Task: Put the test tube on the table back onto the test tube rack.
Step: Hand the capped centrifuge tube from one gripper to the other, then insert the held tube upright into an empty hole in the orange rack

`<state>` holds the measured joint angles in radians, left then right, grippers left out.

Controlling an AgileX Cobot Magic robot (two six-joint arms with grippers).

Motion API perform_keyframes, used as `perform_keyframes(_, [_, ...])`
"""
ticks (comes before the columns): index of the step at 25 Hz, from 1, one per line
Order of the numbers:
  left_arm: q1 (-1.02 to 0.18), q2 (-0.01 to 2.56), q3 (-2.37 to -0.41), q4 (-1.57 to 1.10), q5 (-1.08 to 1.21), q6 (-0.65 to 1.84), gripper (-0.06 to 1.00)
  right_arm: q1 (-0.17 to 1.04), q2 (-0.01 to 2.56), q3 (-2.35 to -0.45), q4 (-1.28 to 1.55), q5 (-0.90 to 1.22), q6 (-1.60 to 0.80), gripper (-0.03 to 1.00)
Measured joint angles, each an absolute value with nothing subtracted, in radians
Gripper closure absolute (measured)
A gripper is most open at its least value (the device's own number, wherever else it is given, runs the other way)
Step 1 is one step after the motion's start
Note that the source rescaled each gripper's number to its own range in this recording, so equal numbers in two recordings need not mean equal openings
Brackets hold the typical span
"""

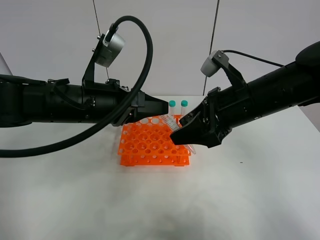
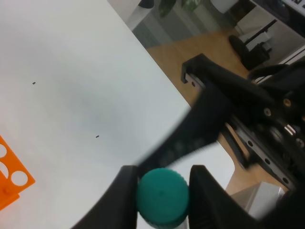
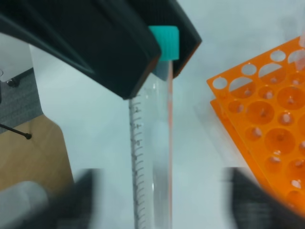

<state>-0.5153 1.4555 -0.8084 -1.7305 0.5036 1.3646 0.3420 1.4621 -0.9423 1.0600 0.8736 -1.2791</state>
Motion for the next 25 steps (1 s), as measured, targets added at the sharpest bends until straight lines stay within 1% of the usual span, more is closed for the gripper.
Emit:
perform_keyframes(2, [-0.515,1.456,-0.808,-1.729,0.504,1.365,0.94,0.342,1.462,-0.942,1.062,0.853,-1.279,0.03])
perform_keyframes(3, [-0.515,1.456,-0.808,-1.729,0.504,1.365,0.94,0.342,1.462,-0.942,1.062,0.853,-1.279,0.03])
perform_keyframes(5, [-0.515,1.456,-0.808,-1.729,0.503,1.365,0.94,0.342,1.462,-0.945,1.061,0.854,-1.279,-0.01])
perform_keyframes(8, [-0.515,1.456,-0.808,-1.729,0.503,1.365,0.94,0.342,1.445,-0.975,1.017,0.863,-1.245,-0.03])
perform_keyframes(11, [-0.515,1.456,-0.808,-1.729,0.503,1.361,0.94,0.342,1.408,-1.048,0.909,0.927,-1.120,-0.03])
perform_keyframes(15, [-0.515,1.456,-0.808,-1.729,0.503,1.361,0.94,0.342,1.364,-1.172,0.695,1.035,-0.869,-0.03])
perform_keyframes(18, [-0.515,1.456,-0.808,-1.729,0.500,1.359,0.94,0.342,1.358,-1.246,0.523,1.056,-0.670,-0.03])
perform_keyframes(21, [-0.515,1.456,-0.808,-1.729,0.497,1.358,0.94,0.340,1.358,-1.275,0.338,1.040,-0.476,-0.03])
perform_keyframes(25, [-0.515,1.456,-0.808,-1.729,0.497,1.358,0.94,0.293,1.359,-1.276,0.162,1.037,-0.339,-0.03])
